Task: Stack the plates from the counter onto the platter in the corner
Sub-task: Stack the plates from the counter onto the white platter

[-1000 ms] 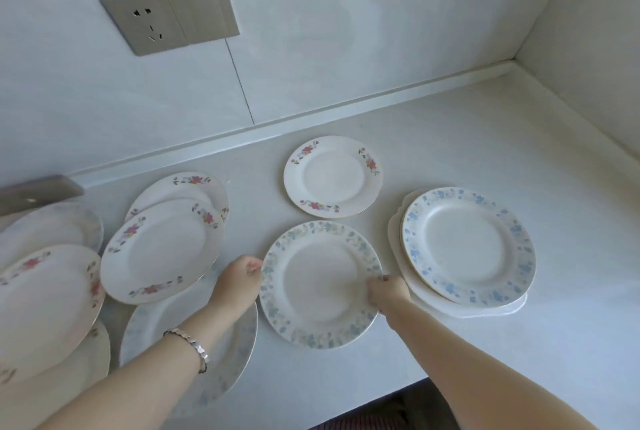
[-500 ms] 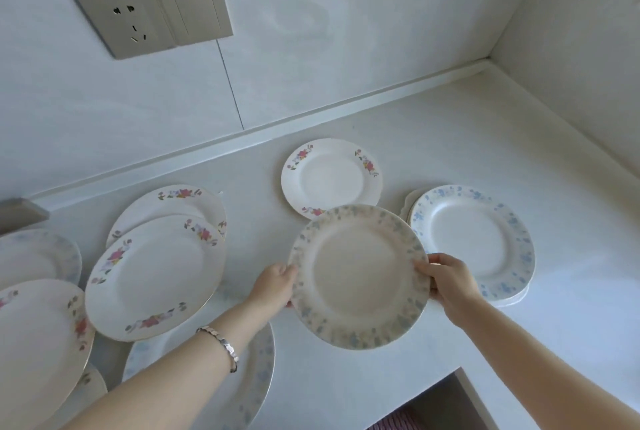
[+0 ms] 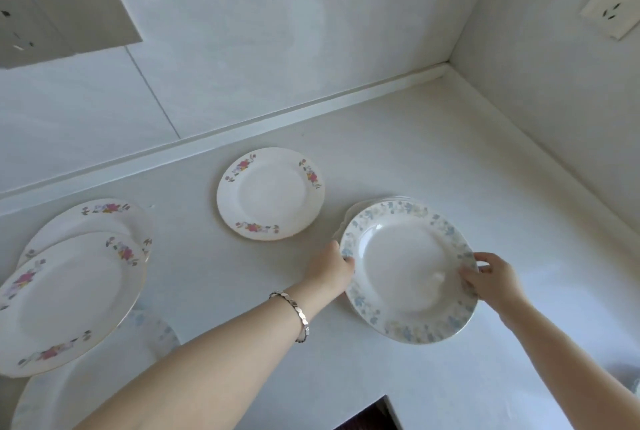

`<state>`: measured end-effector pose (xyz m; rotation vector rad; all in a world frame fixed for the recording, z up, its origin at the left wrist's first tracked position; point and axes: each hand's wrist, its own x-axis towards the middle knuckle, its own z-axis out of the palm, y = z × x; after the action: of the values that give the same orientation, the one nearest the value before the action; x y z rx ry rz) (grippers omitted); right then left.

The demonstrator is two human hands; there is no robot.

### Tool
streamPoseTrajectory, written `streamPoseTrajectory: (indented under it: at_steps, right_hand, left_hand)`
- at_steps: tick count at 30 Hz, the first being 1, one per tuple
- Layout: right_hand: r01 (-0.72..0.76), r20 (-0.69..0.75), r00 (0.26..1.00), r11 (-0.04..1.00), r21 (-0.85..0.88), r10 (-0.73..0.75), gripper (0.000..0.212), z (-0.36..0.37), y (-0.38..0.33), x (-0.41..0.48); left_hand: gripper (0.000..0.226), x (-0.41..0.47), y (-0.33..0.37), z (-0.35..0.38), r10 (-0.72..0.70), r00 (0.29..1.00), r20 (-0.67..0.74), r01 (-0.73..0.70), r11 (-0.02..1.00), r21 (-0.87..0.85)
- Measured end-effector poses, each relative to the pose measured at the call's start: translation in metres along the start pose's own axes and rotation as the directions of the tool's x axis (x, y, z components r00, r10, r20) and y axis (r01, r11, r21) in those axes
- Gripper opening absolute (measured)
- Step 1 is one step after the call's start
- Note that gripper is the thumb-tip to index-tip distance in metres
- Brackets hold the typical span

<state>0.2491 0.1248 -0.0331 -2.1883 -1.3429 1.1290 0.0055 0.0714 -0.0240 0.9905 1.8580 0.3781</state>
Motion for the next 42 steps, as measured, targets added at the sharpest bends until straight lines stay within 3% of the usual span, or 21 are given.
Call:
streamPoseTrajectory:
  at_steps: [4, 9, 16, 19, 22, 25, 28, 31, 38, 40, 42]
  right_hand:
    - [-0.031, 0.014, 0.999, 0.998, -0.062, 0.032, 0.033, -0.008, 0.013, 0.022]
    - [0.055, 0.047, 0.998, 0.969, -0.240, -0.045, 0.030, -0.009, 0.012, 0.035]
    - [0.085, 0.070, 0.996, 0.911, -0.405, -0.062, 0.039, 0.001, 0.005, 0.039]
    - [0.056, 0.033, 0.998, 0.951, -0.306, -0.048, 0.043, 0.005, 0.007, 0.040]
    - [0.047, 0.058, 0.997, 0.997, -0.053, -0.044, 0.056, 0.015, 0.009, 0.036]
    - [-0.032, 0.040, 0.999, 0.965, 0.259, 0.022, 0.058, 0.025, 0.009, 0.028]
    - [-0.016, -0.001, 1.000, 0.939, 0.342, 0.018, 0.053, 0.030, 0.011, 0.026]
    - [-0.001, -0.039, 0.999, 0.947, 0.322, 0.015, 0.051, 0.035, 0.014, 0.026]
    - [-0.008, -0.039, 0.999, 0.992, 0.126, 0.013, 0.053, 0.031, 0.007, 0.035]
    - [0.058, -0.100, 0.993, 0.995, -0.077, -0.066, 0.055, 0.033, -0.001, 0.029]
    - [0.213, -0.176, 0.952, 0.955, -0.207, -0.251, 0.053, 0.042, -0.018, 0.014]
  left_hand:
    - [0.034, 0.017, 0.019, 0.024, -0.053, 0.998, -0.036, 0.059, 0.981, 0.185]
    - [0.027, 0.027, 0.031, 0.032, -0.037, 0.993, -0.111, 0.076, 0.925, 0.373]
    - [0.019, 0.040, 0.036, 0.021, 0.019, 0.997, -0.081, 0.031, 0.818, 0.574]
    - [0.022, 0.040, 0.037, 0.019, 0.012, 0.996, -0.088, 0.039, 0.832, 0.554]
    - [0.035, 0.041, 0.033, 0.024, 0.055, 0.988, -0.145, 0.012, 0.905, 0.425]
    - [0.047, 0.044, 0.027, 0.033, -0.041, 0.995, -0.093, 0.033, 0.995, -0.091]
    - [0.055, 0.040, 0.025, 0.039, -0.092, 0.995, -0.034, 0.070, 0.904, -0.422]
    - [0.056, 0.039, 0.026, 0.042, -0.103, 0.995, -0.012, 0.085, 0.877, -0.473]
    - [0.062, 0.038, 0.026, 0.039, 0.013, 1.000, 0.019, -0.007, 0.955, -0.295]
    - [0.063, 0.035, 0.019, 0.031, 0.043, 0.997, 0.063, -0.021, 0.950, -0.310]
    - [0.062, 0.033, 0.006, 0.017, 0.058, 0.997, 0.051, -0.042, 0.961, -0.274]
